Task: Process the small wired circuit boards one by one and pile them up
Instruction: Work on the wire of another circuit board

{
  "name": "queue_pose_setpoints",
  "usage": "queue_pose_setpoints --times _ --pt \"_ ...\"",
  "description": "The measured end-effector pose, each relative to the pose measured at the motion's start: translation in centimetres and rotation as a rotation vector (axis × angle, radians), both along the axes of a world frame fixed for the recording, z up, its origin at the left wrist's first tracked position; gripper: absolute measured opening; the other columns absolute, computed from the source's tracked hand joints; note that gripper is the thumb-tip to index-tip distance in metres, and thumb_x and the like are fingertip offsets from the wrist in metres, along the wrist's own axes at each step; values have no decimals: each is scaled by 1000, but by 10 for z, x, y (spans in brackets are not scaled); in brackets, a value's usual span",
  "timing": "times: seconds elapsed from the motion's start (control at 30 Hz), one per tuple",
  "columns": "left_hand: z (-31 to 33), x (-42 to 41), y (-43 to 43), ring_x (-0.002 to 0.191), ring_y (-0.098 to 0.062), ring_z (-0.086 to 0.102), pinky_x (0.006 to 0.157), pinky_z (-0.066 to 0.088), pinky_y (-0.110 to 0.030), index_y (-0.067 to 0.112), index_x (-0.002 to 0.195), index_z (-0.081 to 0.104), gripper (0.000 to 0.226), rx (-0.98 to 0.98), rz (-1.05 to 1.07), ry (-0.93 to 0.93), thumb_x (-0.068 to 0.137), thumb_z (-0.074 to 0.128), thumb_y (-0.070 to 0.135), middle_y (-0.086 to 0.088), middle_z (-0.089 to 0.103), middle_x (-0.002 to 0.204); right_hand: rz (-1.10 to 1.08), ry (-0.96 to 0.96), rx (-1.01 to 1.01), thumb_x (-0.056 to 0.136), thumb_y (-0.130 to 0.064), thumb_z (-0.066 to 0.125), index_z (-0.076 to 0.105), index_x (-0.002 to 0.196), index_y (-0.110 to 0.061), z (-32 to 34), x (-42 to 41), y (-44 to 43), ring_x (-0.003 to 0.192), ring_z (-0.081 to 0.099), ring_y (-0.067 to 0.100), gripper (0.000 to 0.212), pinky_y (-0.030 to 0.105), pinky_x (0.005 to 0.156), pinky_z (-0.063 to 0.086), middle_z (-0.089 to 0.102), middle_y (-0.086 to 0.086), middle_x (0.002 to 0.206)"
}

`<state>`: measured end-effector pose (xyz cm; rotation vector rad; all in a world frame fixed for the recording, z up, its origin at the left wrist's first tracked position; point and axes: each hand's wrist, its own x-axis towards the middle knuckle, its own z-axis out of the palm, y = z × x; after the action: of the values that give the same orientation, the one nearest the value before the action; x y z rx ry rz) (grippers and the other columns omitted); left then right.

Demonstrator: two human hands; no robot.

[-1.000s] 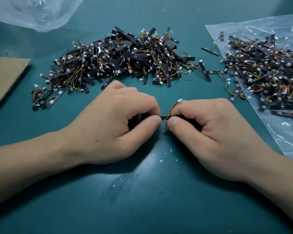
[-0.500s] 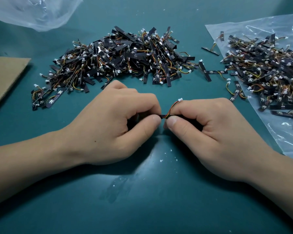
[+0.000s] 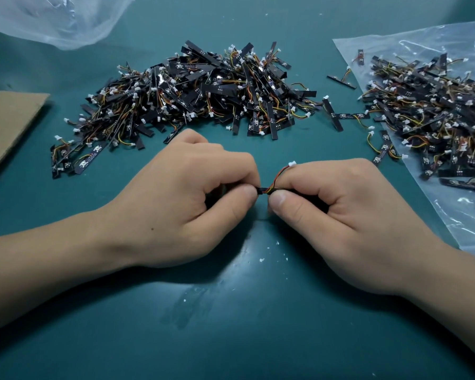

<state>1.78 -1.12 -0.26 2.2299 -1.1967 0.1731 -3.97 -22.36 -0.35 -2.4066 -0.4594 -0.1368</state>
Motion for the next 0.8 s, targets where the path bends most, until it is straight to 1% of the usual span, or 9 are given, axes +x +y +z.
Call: queue_pose_setpoints --times 0.07,0.13,0.2,0.27,0.47,0.57,0.67,0.73,0.8 --pt "-1 0 0 64 -7 45 81 38 -37 21 84 65 22 21 -8 -12 97 49 26 11 49 63 13 1 -1 97 -34 53 56 74 -18 0 0 0 67 53 20 28 43 60 45 51 -3 65" --pt "-1 0 0 64 -9 47 81 38 -36 21 85 66 22 26 -6 -19 98 49 27 11 50 64 14 4 9 96 -33 53 56 73 -18 0 0 0 65 52 21 28 43 58 44 50 -2 64" --pt "-1 0 0 64 -5 45 82 36 -34 21 84 65 21 17 -6 -3 97 50 27 12 48 64 23 9 16 96 -32 54 57 73 -17 -1 0 -1 65 52 22 28 43 58 44 51 0 64" --pt "0 0 0 64 -5 44 82 36 -32 21 83 64 20 20 -12 6 97 51 27 13 48 65 37 9 21 96 -31 55 58 73 -12 -1 0 -2 66 52 23 30 43 59 44 52 3 65" --pt "-1 0 0 62 -6 43 82 38 -34 21 85 64 17 6 1 3 97 52 24 11 48 63 38 -18 26 98 -33 57 60 73 -15 -2 1 -3 67 52 21 31 42 58 44 52 -1 65" --pt "-1 0 0 63 -10 50 83 42 -37 20 88 65 18 -5 3 11 98 51 25 8 56 65 22 -24 25 98 -33 58 63 75 -16 -2 1 -3 67 55 20 29 40 58 44 54 -2 66" --pt "0 0 0 63 -15 53 83 45 -41 20 90 66 20 -11 15 13 99 50 26 6 59 65 23 -27 24 98 -32 58 63 75 -17 -3 1 -2 67 54 20 28 38 58 44 54 -3 65" --pt "-1 0 0 64 -17 54 83 45 -39 20 92 67 20 -14 27 9 99 50 27 5 60 65 24 -18 47 98 -31 58 63 74 -18 -2 1 -3 66 54 19 27 35 58 42 54 -5 65" --pt "0 0 0 65 -16 55 83 43 -35 20 93 69 20 -26 33 -2 99 52 27 5 61 67 25 2 76 97 -29 58 64 73 -17 -2 0 -4 64 54 21 28 34 57 43 56 -2 66"
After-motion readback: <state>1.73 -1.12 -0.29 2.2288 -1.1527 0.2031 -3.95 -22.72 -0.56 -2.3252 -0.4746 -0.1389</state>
